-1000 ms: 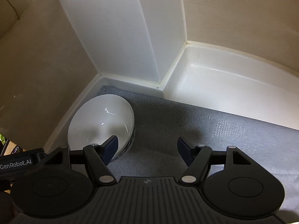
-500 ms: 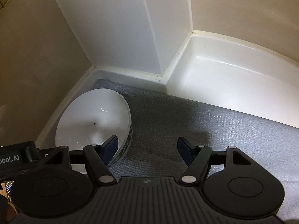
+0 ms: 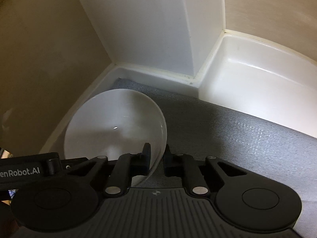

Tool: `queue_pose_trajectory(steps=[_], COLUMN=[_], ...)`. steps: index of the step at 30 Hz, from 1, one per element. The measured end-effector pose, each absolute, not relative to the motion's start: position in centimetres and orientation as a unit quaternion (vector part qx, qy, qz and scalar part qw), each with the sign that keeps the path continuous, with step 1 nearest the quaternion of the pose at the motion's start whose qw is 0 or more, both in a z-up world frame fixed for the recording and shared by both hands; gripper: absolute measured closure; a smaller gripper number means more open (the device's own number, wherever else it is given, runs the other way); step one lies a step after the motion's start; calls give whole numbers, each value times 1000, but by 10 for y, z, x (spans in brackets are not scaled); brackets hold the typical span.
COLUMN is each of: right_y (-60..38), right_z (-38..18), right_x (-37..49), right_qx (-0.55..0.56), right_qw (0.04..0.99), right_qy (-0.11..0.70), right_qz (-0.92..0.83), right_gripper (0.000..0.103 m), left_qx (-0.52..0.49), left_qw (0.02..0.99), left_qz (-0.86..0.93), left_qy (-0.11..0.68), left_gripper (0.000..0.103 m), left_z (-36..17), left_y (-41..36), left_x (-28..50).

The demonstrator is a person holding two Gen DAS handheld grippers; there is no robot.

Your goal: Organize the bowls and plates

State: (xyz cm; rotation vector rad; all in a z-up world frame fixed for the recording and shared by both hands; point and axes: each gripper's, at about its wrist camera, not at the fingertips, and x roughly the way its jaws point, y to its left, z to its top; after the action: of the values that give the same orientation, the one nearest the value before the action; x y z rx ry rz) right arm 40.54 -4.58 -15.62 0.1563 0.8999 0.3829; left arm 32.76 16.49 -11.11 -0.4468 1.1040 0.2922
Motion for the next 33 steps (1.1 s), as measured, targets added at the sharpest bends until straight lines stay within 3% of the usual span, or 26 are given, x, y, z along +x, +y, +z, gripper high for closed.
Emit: queue_pose_trajectory(steps=[14,18,23,28,30,33], right_y=[-86,-94,-94,-92,-86,-80], right_z=[-150,-149,-151,-152,-152,-148], right_x=[380,375,375,377,377,372], right_qx=[85,97,103,101,88,68], right_qw=[849,852,853,852,854,862], right_qy=[492,484,483,485,481,472], right_qz=[174,174,168,170,177,174], right_gripper=[93,90,87,85,93,93], left_qx=[-175,-166,-166,-174,-161,-149], left_qw=[822,822,814,794,796,798], left_qz=[35,11,-8,-26,-35,-38], left_qy=[541,545,557,582,583,583], left_gripper=[0,7,35,88,89,89], left_z=[-108,-109,-116,-130,-128,-129], left_y=[143,135,130,128,123,119], left_x=[318,319,324,333,333,329])
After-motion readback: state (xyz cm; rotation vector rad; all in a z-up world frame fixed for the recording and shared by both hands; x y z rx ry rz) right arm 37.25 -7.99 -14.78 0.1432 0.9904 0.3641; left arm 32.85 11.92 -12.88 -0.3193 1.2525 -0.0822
